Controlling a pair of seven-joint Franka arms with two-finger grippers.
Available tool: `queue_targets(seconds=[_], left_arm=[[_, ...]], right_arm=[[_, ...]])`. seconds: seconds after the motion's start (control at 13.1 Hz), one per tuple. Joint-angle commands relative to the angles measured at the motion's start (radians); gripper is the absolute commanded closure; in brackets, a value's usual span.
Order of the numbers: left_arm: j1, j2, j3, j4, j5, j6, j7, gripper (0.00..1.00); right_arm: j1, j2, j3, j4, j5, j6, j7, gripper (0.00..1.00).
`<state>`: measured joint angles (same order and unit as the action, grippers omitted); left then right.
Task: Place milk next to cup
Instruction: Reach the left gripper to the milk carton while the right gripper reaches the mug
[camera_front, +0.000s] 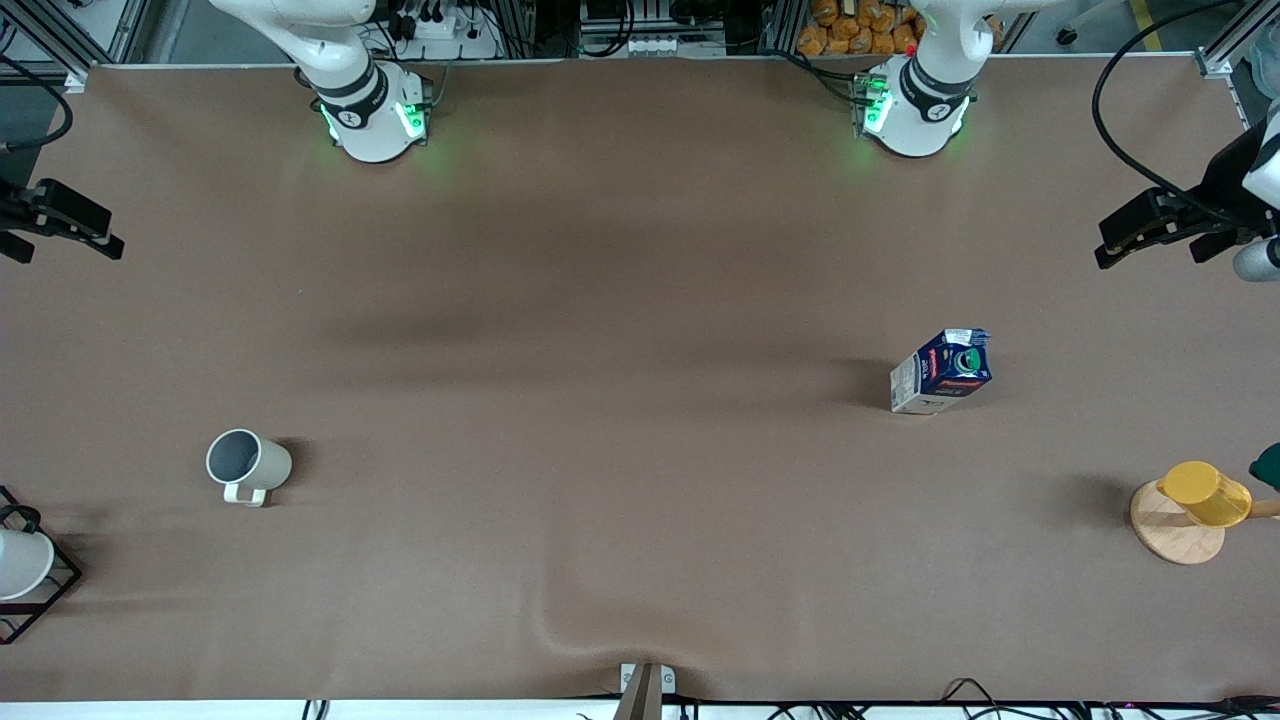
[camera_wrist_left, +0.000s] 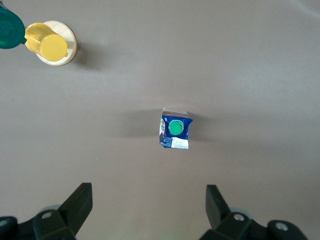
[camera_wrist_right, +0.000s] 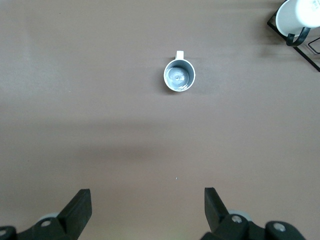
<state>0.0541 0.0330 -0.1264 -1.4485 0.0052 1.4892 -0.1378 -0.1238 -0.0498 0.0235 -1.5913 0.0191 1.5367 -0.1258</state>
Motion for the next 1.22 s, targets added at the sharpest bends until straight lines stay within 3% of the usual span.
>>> queue_targets(seconds=[0.0,0.15,0.38,0.61,0.84,1.14], left_arm=[[0.009,-0.008,-0.013,0.013,-0.021,-0.021,0.017,0.0],[0.012,0.004,-0.003,0.016,-0.007,-0.056,0.012,0.0],[0.0,0.097,-0.015,0.01,-0.007,-0.035,0.018,0.0],[0.006,0.104,-0.016,-0.145,-0.007,0.118,0.02,0.0],[0.004,0.172,-0.016,-0.199,-0.005,0.212,0.064,0.0],[-0.016,0.192,-0.018,-0.324,-0.005,0.365,0.064,0.0]], right_arm=[[0.007,-0.009,-0.004,0.004,-0.008,-0.017,-0.003,0.0],[0.007,-0.008,-0.005,0.004,-0.008,-0.018,-0.003,0.0],[0.007,-0.005,-0.005,0.004,-0.007,-0.018,0.011,0.0],[0.01,0.002,-0.005,0.004,-0.01,-0.017,0.008,0.0],[0.023,0.151,-0.007,0.013,0.001,-0.035,-0.003,0.0],[-0.038,0.31,-0.013,0.028,0.002,0.118,0.0,0.0]])
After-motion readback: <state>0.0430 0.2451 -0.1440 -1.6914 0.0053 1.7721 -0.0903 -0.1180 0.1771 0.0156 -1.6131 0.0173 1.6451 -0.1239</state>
